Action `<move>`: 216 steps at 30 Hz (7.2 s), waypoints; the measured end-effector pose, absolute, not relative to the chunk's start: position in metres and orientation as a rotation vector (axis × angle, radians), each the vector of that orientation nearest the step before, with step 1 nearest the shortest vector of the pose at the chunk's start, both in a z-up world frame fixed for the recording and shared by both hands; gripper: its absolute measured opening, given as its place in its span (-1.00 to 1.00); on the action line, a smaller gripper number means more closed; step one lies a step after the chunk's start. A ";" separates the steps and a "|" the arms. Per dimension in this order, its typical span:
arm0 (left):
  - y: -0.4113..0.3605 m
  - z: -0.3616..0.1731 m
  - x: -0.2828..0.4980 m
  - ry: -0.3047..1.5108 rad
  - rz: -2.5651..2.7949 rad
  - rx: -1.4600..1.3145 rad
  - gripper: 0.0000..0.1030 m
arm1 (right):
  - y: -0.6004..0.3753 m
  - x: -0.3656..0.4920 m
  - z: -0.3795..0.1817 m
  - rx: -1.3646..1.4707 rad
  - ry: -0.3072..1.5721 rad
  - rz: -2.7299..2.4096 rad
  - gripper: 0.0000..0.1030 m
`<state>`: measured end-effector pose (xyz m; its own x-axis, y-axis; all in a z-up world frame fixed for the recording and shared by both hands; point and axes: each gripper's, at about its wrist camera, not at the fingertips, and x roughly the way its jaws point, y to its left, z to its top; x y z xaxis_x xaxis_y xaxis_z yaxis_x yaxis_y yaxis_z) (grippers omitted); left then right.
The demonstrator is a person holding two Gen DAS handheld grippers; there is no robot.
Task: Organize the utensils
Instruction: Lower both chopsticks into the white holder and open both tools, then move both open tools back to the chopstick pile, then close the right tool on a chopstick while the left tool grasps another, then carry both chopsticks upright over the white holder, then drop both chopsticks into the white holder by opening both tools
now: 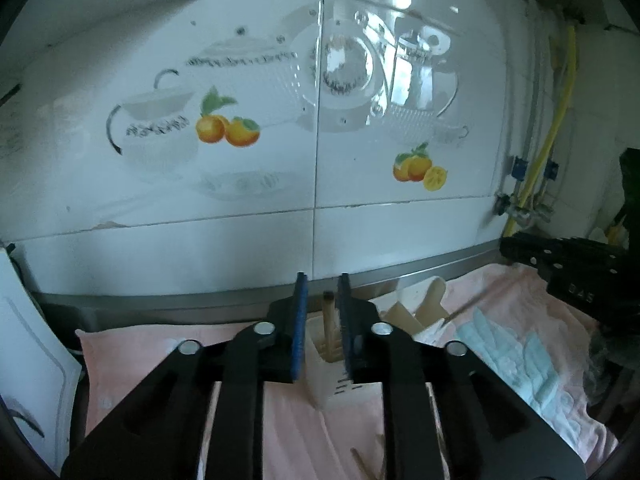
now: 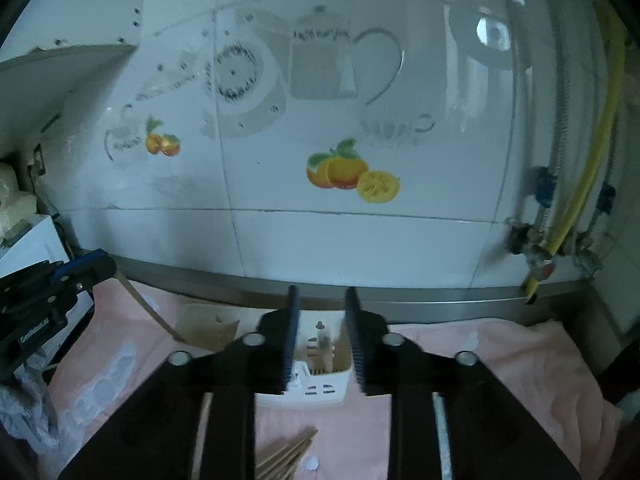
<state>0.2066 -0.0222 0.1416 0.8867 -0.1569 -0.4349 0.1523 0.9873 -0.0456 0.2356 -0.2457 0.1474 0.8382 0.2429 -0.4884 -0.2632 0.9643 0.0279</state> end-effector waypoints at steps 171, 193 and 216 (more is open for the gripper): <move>-0.036 0.111 0.113 0.567 -0.342 0.006 -0.90 | -0.281 0.128 0.131 -0.020 0.521 0.281 -0.86; -0.058 0.151 0.220 0.686 -0.249 0.171 -0.90 | -0.267 0.228 0.145 -0.121 0.770 0.317 -0.86; -0.046 0.150 0.206 0.614 -0.283 0.047 -0.23 | -0.267 0.229 0.152 -0.126 0.690 0.265 -0.49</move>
